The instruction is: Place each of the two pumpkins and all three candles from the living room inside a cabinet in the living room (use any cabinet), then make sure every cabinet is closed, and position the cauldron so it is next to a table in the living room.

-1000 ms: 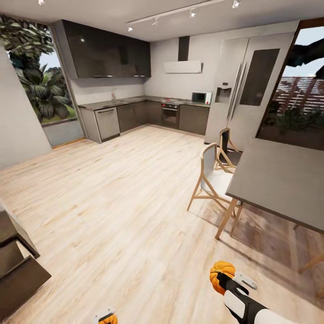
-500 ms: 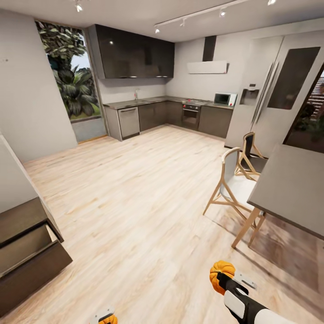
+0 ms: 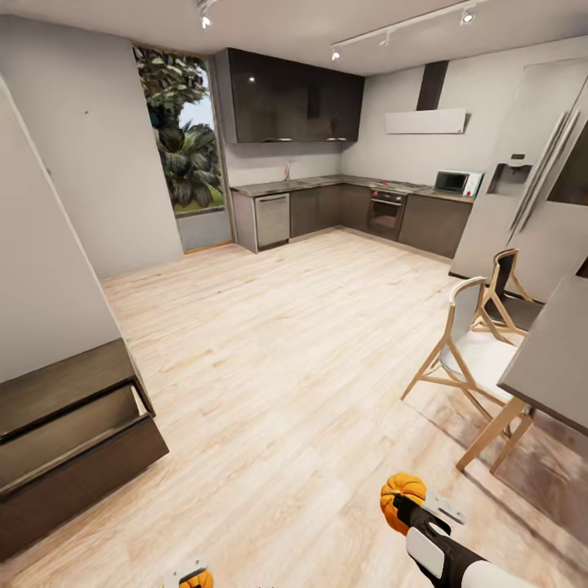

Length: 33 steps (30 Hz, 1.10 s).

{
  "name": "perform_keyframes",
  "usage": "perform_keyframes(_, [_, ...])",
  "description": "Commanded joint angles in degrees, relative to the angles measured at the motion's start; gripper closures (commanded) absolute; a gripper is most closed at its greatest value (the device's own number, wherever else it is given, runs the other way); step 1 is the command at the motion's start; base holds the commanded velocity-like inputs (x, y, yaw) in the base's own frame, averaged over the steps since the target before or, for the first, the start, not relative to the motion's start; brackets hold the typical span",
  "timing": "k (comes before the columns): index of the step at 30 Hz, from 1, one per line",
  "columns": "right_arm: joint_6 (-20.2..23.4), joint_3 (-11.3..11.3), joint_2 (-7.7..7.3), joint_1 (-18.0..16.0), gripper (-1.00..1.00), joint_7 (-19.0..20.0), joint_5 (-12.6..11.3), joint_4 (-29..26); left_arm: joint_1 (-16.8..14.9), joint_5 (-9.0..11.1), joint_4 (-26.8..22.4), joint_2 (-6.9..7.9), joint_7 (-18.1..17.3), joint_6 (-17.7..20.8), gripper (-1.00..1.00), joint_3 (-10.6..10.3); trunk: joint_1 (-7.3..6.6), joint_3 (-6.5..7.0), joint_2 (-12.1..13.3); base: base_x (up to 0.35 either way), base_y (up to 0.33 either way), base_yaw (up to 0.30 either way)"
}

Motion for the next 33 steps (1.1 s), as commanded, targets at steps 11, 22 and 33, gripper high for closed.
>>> perform_keyframes(11, [-0.2, 0.6, -0.06, 0.0, 1.0, -0.3, -0.3, -0.2, 0.0, 0.4, 0.1, 0.06, 0.3, 0.0, 1.0, -0.4, 0.0, -0.07, -0.1, -0.016, 0.135, 0.29])
perform_keyframes(22, [-0.2, 0.6, -0.06, 0.0, 1.0, -0.4, 2.8, -0.2, 0.0, 0.4, 0.1, 0.03, 0.3, 0.0, 1.0, -0.4, 0.0, -0.07, -0.1, 0.0, 0.08, 0.29])
perform_keyframes(33, [-0.2, 0.5, -0.01, 0.0, 1.0, -0.4, 4.9, -0.2, 0.0, 0.4, 0.3, 0.03, 0.3, 0.0, 1.0, -0.4, 0.0, -0.07, -0.1, 0.0, 0.0, 0.291])
